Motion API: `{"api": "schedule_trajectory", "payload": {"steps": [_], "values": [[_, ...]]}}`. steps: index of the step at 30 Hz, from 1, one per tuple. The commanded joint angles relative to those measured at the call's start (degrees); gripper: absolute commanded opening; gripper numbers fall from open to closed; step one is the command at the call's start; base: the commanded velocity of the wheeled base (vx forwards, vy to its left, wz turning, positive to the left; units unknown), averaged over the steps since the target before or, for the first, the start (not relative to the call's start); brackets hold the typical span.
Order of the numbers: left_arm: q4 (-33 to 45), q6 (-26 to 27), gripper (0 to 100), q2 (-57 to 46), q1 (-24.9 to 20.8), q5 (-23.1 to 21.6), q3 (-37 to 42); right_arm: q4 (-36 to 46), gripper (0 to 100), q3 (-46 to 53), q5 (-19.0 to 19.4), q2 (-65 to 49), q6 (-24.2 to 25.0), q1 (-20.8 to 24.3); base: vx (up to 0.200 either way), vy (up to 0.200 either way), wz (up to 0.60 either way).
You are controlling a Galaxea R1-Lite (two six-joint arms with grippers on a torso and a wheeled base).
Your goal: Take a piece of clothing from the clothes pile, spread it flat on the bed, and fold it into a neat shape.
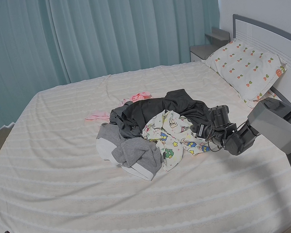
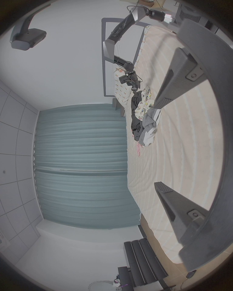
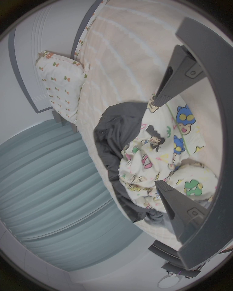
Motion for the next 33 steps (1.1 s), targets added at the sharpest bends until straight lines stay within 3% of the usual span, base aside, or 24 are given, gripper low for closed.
{"api": "schedule_trajectory", "payload": {"steps": [1,9,26,33], "values": [[0.0,0.0,100,-0.8,0.0,0.0,0.9,-0.2,100,-0.4,-0.2,3.1,-0.4,-0.1,0.0,0.0,0.0],[0.0,0.0,100,-0.8,0.0,0.0,0.9,0.3,100,-5.8,-2.5,8.0,-3.8,-0.2,0.0,0.0,0.0],[0.0,0.0,100,-0.8,0.0,0.0,0.9,1.5,100,-8.9,-2.5,12.0,-10.3,1.3,0.0,0.0,0.0],[0.0,0.0,100,-0.8,0.0,0.0,0.9,7.4,100,-11.3,-2.3,11.9,-13.8,2.1,0.0,0.0,0.0]]}}
